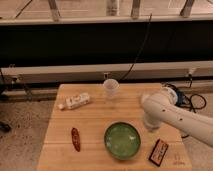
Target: Push the ceramic bowl across the table
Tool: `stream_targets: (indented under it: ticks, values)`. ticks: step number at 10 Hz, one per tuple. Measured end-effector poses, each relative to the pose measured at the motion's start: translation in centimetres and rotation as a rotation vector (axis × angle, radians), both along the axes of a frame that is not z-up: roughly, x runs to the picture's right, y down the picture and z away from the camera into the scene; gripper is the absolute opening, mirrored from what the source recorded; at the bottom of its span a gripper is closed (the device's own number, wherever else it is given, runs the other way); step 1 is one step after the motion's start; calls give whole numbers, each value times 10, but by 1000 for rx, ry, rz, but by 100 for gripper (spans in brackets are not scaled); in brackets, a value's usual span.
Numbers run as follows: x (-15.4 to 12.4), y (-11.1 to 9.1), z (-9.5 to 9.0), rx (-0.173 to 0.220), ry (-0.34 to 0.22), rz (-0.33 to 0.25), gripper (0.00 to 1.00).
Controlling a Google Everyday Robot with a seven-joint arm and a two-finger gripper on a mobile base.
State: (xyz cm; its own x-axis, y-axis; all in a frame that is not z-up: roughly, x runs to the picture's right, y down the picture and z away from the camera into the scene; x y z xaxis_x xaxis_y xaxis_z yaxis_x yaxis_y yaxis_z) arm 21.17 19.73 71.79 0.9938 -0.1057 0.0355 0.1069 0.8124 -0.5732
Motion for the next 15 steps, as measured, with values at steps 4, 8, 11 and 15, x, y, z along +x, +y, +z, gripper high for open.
stream_targets:
  ticks: [4,8,11,15]
  values:
    - [-1,5,2,-4,-10,-5,80]
    - [-5,11,1,-10,-22,-12,80]
    - [-6,16,1,-17,-36,-14,77]
    - [-6,23,1,-29,-56,-23,45]
